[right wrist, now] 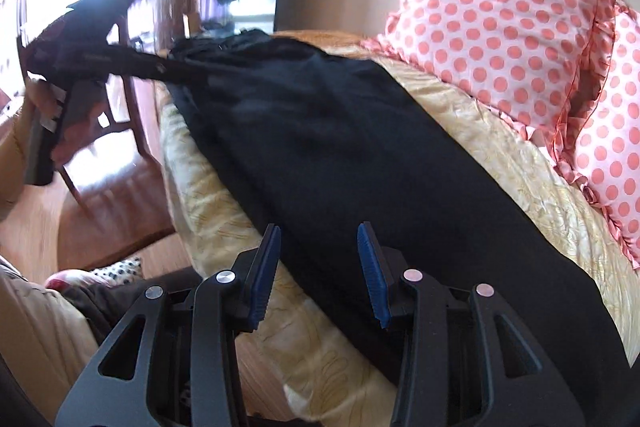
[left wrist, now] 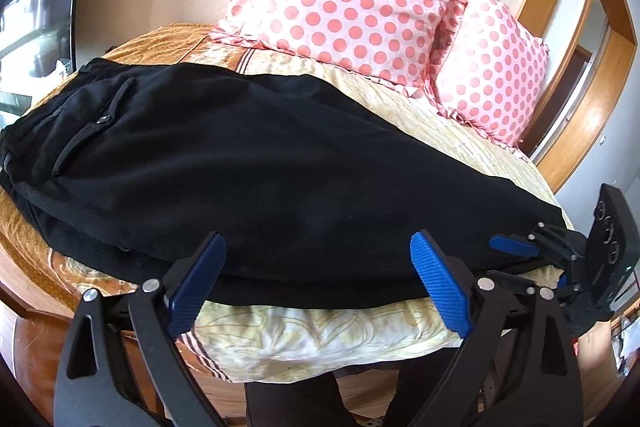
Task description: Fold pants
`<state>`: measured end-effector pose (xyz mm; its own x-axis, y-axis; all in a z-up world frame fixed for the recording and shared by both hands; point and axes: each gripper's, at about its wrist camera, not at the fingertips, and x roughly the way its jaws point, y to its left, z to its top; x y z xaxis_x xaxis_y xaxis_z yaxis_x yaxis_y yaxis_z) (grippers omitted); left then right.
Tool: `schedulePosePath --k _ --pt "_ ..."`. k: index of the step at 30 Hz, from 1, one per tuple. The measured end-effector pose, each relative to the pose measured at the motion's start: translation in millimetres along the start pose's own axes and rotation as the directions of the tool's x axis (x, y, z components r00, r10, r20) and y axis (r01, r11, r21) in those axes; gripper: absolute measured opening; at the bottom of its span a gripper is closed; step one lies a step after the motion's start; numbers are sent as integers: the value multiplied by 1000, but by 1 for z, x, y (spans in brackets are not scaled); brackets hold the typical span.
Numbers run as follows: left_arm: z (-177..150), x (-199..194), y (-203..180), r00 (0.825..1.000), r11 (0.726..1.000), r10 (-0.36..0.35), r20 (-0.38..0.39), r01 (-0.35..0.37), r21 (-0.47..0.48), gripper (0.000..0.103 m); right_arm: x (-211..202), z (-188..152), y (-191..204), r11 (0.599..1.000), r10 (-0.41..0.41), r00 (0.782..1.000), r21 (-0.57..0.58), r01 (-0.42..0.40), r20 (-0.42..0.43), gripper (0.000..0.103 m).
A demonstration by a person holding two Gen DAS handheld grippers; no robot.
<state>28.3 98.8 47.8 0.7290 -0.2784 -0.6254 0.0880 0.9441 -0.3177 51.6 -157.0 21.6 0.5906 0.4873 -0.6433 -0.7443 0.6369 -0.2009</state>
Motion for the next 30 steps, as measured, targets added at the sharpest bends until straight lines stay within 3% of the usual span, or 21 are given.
schedulePosePath --k 2,8,17,24,30 --pt "1 1 2 1000 1000 -4 -1 4 -8 94 7 -3 0 1000 -7 999 0 7 -34 33" --pt "2 2 3 1000 1000 -7 2 7 -8 94 10 -2 -2 1000 -12 1000 18 12 -17 8" --pt "7 1 10 1000 999 7 13 -6 -33 94 -6 -10 4 997 76 997 8 -76 19 5" --pt "10 1 10 999 1000 7 38 -6 -24 94 -2 -15 8 997 71 997 2 -71 15 5" --pt "4 15 14 997 997 72 1 -72 6 94 -10 -15 -4 990 119 993 79 -118 2 17"
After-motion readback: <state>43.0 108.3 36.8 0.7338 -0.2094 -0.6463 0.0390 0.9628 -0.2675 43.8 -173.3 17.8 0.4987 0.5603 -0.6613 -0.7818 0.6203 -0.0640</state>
